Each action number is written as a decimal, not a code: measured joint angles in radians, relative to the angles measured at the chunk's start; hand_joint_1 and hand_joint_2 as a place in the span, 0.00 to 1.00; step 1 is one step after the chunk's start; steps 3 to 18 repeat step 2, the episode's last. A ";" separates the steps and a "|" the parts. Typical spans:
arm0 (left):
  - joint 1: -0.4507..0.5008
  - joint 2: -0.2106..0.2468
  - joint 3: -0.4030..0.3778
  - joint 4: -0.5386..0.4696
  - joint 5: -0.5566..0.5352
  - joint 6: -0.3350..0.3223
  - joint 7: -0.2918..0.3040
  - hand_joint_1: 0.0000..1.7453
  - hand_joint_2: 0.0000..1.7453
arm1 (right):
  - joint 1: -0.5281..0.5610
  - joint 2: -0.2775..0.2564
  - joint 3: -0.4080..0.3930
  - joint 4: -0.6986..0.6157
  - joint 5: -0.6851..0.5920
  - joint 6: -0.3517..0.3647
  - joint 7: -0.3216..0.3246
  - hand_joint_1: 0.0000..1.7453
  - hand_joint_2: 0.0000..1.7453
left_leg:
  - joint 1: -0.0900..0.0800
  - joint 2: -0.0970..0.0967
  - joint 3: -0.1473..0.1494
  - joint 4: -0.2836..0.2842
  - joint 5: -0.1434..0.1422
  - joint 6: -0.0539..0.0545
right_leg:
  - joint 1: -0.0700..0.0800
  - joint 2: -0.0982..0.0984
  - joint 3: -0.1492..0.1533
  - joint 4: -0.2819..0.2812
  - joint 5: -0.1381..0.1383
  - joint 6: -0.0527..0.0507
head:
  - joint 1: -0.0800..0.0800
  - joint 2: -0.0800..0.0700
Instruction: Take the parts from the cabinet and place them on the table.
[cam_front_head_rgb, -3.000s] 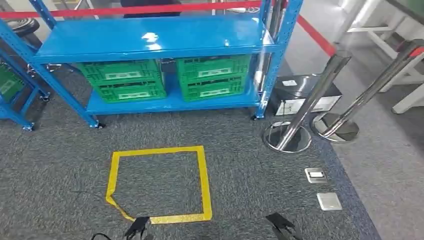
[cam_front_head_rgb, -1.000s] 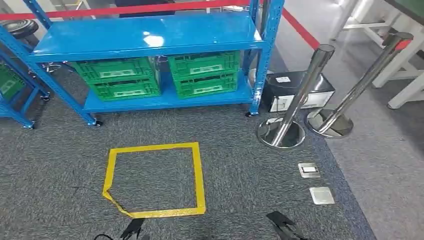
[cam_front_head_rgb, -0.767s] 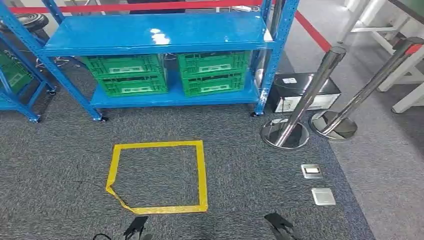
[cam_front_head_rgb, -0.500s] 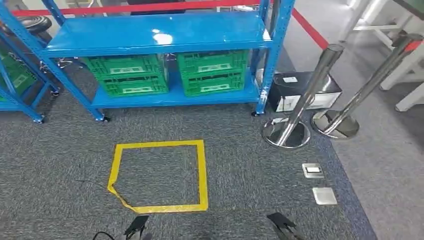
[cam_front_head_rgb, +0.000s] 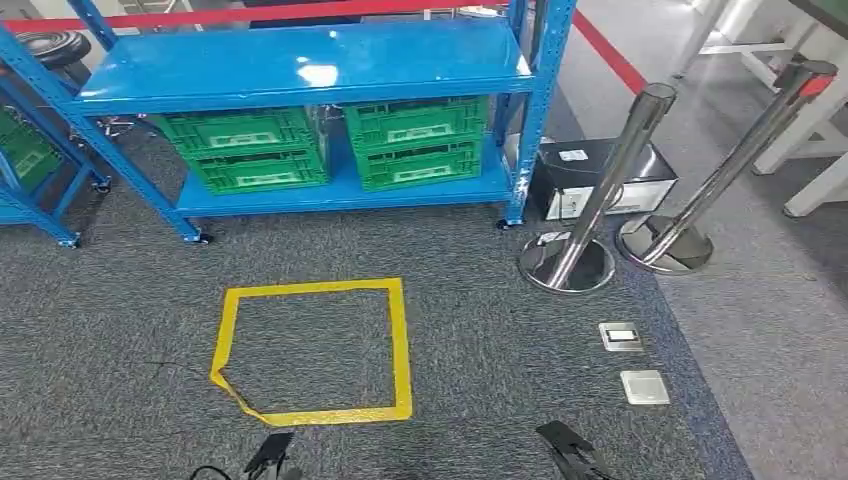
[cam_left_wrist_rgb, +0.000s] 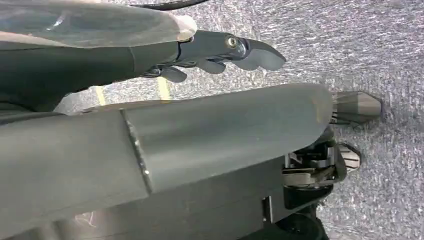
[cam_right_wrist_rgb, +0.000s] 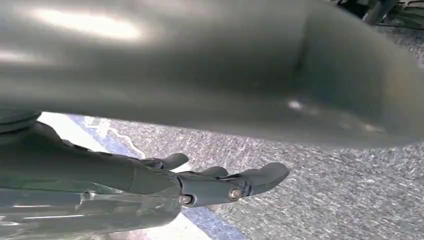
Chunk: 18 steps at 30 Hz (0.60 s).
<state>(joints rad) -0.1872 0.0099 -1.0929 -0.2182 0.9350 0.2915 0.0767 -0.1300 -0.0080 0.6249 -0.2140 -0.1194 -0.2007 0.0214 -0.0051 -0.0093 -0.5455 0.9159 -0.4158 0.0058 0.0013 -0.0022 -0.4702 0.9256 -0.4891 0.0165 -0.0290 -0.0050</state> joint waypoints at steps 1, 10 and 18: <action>0.000 -0.003 0.000 0.000 0.000 0.000 0.000 0.00 0.00 | -0.001 0.000 0.000 -0.001 0.000 -0.003 -0.001 0.00 0.00 | 0.014 -0.001 0.016 -0.022 0.007 -0.004 | 0.006 -0.001 0.009 -0.009 -0.005 0.003 | -0.002 0.000; 0.000 -0.002 0.000 0.000 0.000 0.000 0.000 0.00 0.00 | -0.003 0.000 0.000 -0.001 0.000 -0.008 -0.001 0.00 0.00 | 0.016 -0.006 0.027 -0.036 0.011 -0.005 | 0.005 0.000 0.003 0.020 -0.024 0.010 | -0.002 0.000; 0.000 -0.002 0.000 0.000 0.000 0.000 0.000 0.00 0.00 | -0.003 0.000 0.000 -0.001 0.000 -0.008 -0.001 0.00 0.00 | 0.016 -0.006 0.027 -0.036 0.011 -0.005 | 0.005 0.000 0.003 0.020 -0.024 0.010 | -0.002 0.000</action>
